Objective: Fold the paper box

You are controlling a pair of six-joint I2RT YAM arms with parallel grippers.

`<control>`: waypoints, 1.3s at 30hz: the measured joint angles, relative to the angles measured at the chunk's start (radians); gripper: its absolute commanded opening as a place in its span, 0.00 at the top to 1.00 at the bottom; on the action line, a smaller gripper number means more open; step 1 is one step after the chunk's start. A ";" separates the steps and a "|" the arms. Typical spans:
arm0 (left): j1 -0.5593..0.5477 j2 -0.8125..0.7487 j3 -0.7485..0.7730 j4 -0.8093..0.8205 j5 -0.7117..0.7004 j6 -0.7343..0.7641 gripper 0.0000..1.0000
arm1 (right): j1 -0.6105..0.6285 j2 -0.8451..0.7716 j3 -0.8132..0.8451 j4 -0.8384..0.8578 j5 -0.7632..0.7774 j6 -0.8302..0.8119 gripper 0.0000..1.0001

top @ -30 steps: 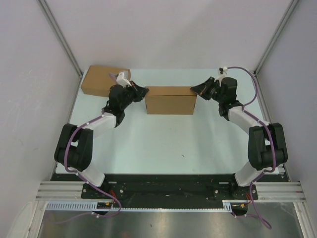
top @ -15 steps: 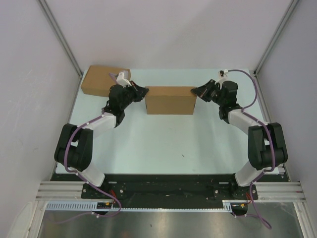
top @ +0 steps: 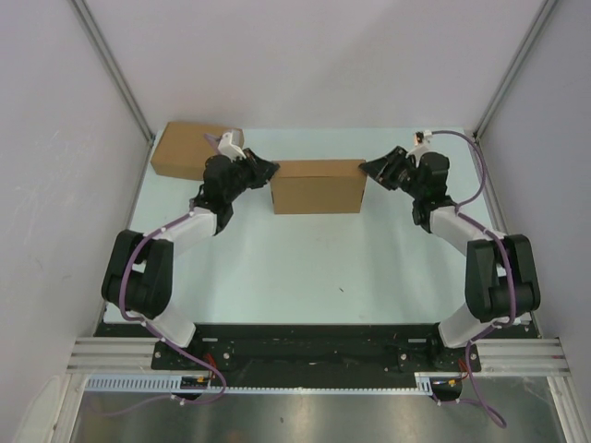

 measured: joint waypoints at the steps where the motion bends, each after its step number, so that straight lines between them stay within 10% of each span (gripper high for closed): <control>1: -0.001 -0.001 0.005 -0.007 0.000 0.000 0.68 | 0.001 -0.014 0.001 -0.016 0.006 -0.003 0.54; 18: 0.003 -0.184 -0.061 -0.071 -0.169 0.044 0.35 | -0.009 -0.137 0.005 -0.259 0.193 -0.113 0.44; 39: 0.013 -0.032 -0.053 -0.024 -0.035 0.015 0.53 | 0.021 -0.039 0.048 -0.246 0.232 -0.127 0.42</control>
